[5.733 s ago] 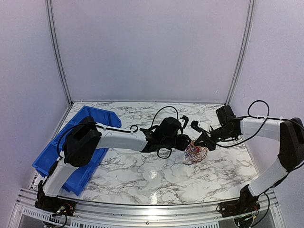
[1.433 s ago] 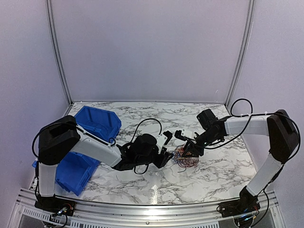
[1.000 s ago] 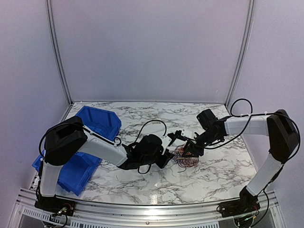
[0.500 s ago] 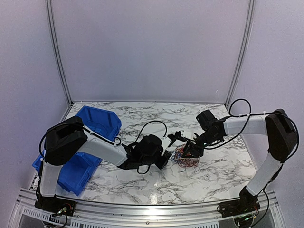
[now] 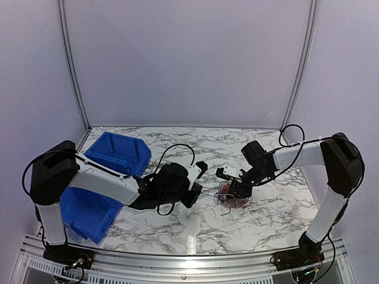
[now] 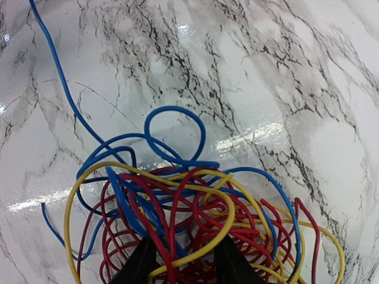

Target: Untangle the cables

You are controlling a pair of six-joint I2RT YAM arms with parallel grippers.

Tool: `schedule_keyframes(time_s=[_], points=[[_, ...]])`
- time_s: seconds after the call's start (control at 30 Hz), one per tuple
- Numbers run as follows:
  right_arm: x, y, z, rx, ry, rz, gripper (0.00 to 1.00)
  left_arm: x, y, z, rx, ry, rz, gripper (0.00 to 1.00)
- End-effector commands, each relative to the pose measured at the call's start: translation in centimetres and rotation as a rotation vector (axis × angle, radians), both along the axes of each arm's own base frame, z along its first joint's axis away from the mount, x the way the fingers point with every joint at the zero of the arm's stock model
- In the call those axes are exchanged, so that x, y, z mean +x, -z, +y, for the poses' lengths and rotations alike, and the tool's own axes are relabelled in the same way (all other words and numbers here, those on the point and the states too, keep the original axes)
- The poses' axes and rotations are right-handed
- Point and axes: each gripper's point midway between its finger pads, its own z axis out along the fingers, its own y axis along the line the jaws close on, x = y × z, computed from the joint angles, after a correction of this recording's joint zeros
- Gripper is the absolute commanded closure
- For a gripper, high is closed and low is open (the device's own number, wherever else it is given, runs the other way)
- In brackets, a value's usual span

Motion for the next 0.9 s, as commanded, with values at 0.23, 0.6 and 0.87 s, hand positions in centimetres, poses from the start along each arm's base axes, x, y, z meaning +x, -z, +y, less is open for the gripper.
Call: schedule_keyframes(time_s=[0.23, 0.6, 0.87], points=[[0.6, 1.2, -1.2, -0.081, 0.032, -0.007, 0.67, 1.4, -19.5, 6.5, -0.084, -0.153, -0.358, 1.00], [0.5, 1.7, -1.4, -0.098, 0.034, 0.006, 0.78, 0.1, -39.2, 12.5, -0.214, -0.254, -0.618, 1.00], [0.7, 1.7, -1.6, -0.109, 0.041, -0.004, 0.73, -1.6, -48.3, 18.1, -0.273, -0.352, -0.759, 1.00]])
